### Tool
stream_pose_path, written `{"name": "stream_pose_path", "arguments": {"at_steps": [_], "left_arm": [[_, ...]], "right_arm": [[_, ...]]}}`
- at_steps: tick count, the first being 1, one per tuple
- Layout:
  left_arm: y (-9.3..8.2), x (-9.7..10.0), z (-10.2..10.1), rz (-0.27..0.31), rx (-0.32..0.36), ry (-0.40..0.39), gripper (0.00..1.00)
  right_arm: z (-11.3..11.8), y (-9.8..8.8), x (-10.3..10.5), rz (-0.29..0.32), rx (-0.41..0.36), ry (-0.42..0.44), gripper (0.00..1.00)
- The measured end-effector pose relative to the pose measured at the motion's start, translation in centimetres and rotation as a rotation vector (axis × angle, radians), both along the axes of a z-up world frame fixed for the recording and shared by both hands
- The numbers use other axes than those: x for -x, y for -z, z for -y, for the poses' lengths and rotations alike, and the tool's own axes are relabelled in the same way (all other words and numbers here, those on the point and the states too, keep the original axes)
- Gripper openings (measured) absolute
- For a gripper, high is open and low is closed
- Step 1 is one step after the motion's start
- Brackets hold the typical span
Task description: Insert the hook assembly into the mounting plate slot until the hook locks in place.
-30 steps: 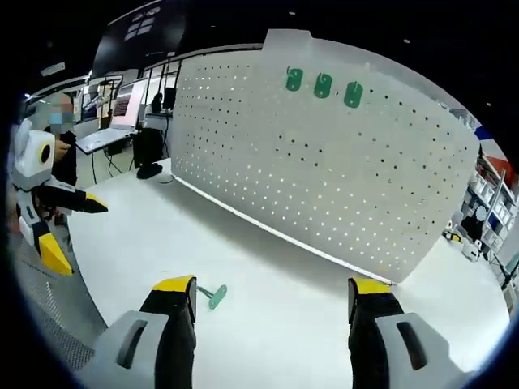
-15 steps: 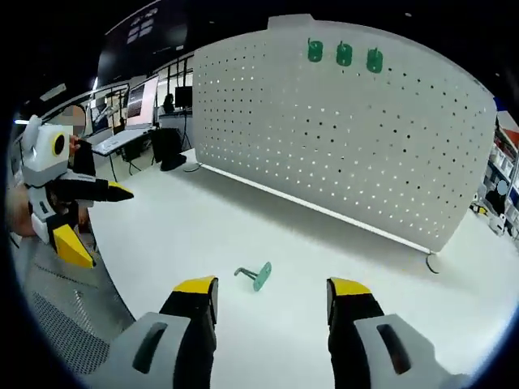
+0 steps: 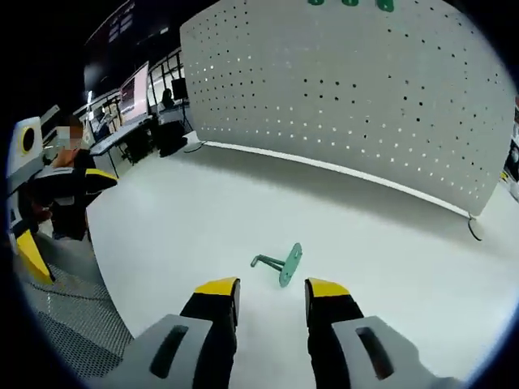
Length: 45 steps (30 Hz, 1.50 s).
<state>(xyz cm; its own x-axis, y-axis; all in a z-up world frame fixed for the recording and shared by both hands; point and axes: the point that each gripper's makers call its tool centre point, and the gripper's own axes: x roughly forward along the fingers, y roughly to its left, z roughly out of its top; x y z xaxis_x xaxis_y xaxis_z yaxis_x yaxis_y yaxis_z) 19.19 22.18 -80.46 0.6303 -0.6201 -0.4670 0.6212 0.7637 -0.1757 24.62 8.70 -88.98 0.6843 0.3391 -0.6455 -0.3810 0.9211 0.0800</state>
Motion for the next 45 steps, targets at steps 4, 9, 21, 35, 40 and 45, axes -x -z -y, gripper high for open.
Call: {"name": "stream_pose_path", "arguments": {"at_steps": [4,9,21,35,40,45], "left_arm": [[0.1,-0.1,-0.1,-0.007,0.001,-0.006,0.95],[0.4,0.0,0.0,-0.020,-0.006,-0.002,0.94],[0.8,0.1,0.4,-0.034,-0.017,0.009,0.92],[0.3,0.1,1.2,0.003,-0.059,0.078,0.87],[-0.6,-1.1,1.2,0.045,-0.074,0.092,0.85],[-1.3,-1.7,1.4,0.072,-0.067,0.099,0.81]], "right_arm": [[0.0,0.7,-0.4,0.001,0.002,0.016,0.20],[0.3,1.7,-0.9,-0.003,-0.003,0.037,0.16],[0.8,0.8,-2.1,0.053,-0.004,0.053,0.01],[-0.6,-3.6,-3.2,0.020,-0.022,-0.042,0.00],[-1.4,-5.6,-3.6,0.030,-0.027,-0.074,0.00],[-2.7,-7.4,-3.5,0.026,-0.040,-0.112,0.00]]}}
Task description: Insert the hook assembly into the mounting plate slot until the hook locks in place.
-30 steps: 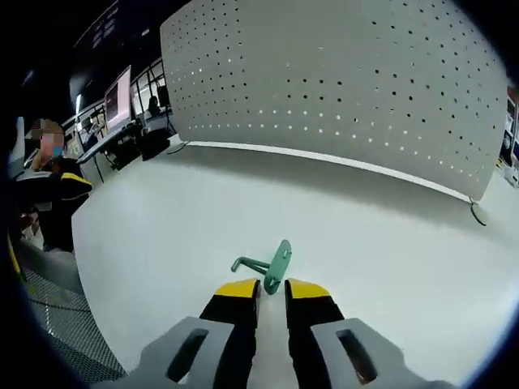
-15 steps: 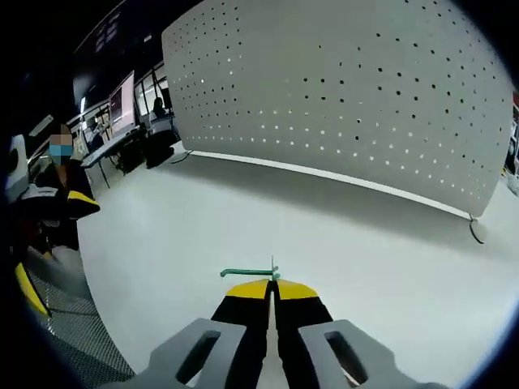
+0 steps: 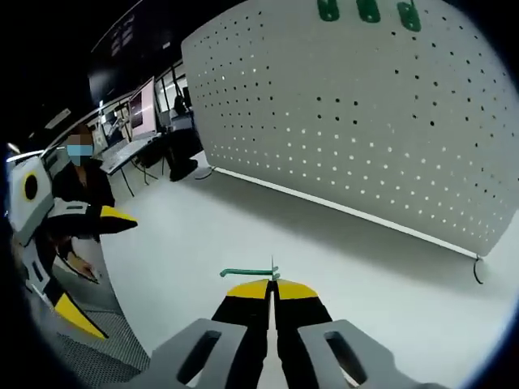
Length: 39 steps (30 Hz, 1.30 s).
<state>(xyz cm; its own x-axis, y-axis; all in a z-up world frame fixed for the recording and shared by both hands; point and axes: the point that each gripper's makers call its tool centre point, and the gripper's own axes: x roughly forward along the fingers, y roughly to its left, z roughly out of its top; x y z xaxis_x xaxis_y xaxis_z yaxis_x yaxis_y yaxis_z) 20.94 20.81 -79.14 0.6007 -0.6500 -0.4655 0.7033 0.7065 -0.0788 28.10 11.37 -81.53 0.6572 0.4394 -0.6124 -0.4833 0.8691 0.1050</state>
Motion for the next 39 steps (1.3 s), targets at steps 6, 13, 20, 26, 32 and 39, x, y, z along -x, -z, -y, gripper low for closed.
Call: {"name": "stream_pose_path", "arguments": {"at_steps": [6,13,20,26,32,39], "left_arm": [[0.0,0.2,-0.4,0.016,-0.018,0.018,0.79],[0.0,0.1,-0.5,0.062,-0.051,0.063,0.73],[-0.5,0.0,-0.2,0.117,-0.087,0.105,0.62],[-1.1,-0.3,0.1,0.167,-0.111,0.138,0.50],[-1.6,-0.3,0.5,0.186,-0.101,0.163,0.36],[-1.5,0.5,1.2,0.191,-0.107,0.217,0.17]], "right_arm": [[-2.2,-1.7,1.1,-0.032,-0.022,-0.069,0.00],[-4.5,-3.2,2.5,-0.124,-0.068,-0.132,0.00],[-6.0,-3.4,4.2,-0.213,-0.104,-0.167,0.00],[-6.7,-3.0,5.6,-0.313,-0.110,-0.190,0.00],[-7.3,-2.8,6.6,-0.387,-0.121,-0.204,0.00],[-7.4,-2.7,7.2,-0.428,-0.132,-0.201,0.00]]}}
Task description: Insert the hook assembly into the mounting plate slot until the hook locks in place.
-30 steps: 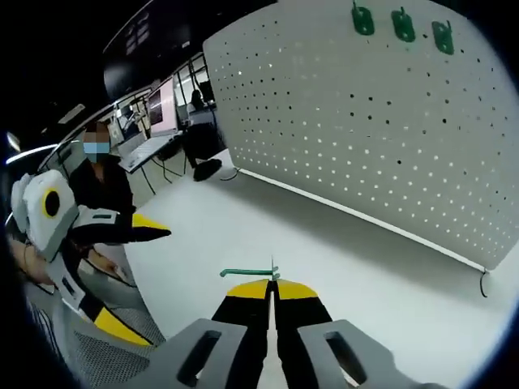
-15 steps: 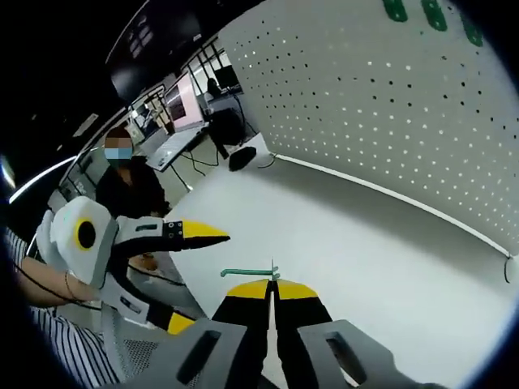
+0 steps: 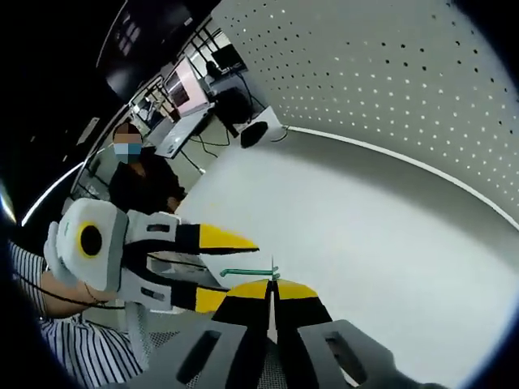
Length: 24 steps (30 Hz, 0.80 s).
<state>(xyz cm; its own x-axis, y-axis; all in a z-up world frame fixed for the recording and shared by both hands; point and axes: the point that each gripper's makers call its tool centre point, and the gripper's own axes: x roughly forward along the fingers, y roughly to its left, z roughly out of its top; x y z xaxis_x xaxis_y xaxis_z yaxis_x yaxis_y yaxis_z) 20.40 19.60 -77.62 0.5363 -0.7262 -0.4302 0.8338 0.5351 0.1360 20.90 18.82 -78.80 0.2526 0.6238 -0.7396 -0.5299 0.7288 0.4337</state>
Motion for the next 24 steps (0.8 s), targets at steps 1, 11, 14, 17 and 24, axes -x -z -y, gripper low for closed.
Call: {"name": "stream_pose_path", "arguments": {"at_steps": [1,11,14,17,24], "left_arm": [[0.1,0.2,0.1,0.002,-0.006,0.012,0.15],[-0.1,0.5,0.7,0.051,-0.040,0.067,0.02],[-0.1,0.6,0.8,0.042,-0.046,0.079,0.01],[-0.2,0.4,0.8,0.027,-0.036,0.070,0.01],[-0.9,-0.7,0.6,-0.050,0.043,-0.015,0.01]], "right_arm": [[0.0,0.0,0.1,-0.009,-0.002,-0.001,0.00],[0.5,0.1,0.5,-0.044,-0.019,0.010,0.00],[0.6,0.0,0.6,-0.025,-0.015,-0.014,0.00],[0.5,-0.2,0.3,0.014,-0.014,-0.038,0.00],[0.7,-1.3,-0.6,0.123,-0.038,-0.008,0.00]]}}
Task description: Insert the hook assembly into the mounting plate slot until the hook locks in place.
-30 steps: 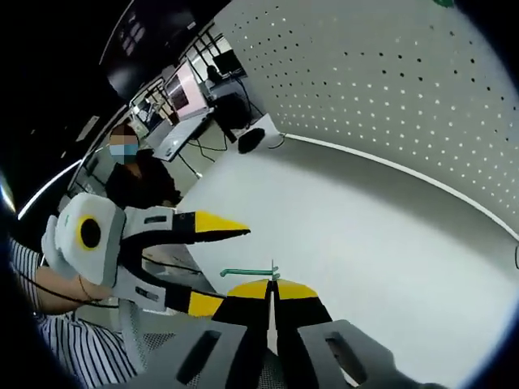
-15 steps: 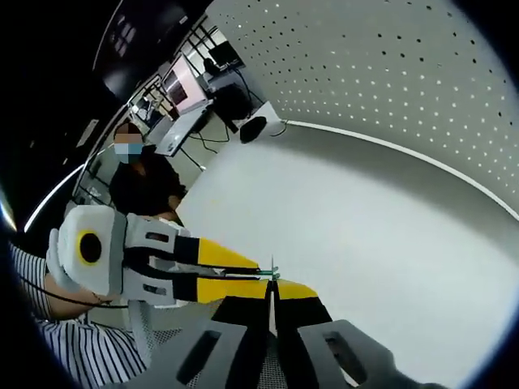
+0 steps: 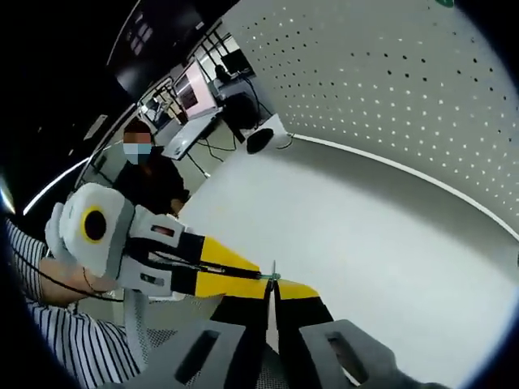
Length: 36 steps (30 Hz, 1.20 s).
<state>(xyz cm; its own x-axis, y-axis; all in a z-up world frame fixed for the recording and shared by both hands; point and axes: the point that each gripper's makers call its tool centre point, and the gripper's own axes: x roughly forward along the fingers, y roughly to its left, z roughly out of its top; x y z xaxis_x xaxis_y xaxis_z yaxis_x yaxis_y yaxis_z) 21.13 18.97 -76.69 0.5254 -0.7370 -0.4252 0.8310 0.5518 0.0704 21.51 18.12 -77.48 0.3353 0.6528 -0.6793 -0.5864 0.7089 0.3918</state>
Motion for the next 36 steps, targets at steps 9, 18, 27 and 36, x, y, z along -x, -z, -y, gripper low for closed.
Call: {"name": "stream_pose_path", "arguments": {"at_steps": [9,18,27,36], "left_arm": [[-1.2,-1.5,-0.2,-0.005,0.011,-0.101,0.01],[-2.9,-3.8,-0.9,0.018,0.050,-0.271,0.01],[-5.5,-5.6,-1.0,0.082,0.082,-0.365,0.01],[-7.4,-7.0,-1.2,0.130,0.118,-0.441,0.01]], "right_arm": [[2.1,-2.7,-1.9,0.301,0.072,0.053,0.21],[6.8,-3.2,-1.0,0.531,0.250,0.151,0.42],[10.8,-1.8,0.6,0.557,0.324,0.253,0.66],[13.0,-0.7,1.4,0.583,0.361,0.323,0.83]]}}
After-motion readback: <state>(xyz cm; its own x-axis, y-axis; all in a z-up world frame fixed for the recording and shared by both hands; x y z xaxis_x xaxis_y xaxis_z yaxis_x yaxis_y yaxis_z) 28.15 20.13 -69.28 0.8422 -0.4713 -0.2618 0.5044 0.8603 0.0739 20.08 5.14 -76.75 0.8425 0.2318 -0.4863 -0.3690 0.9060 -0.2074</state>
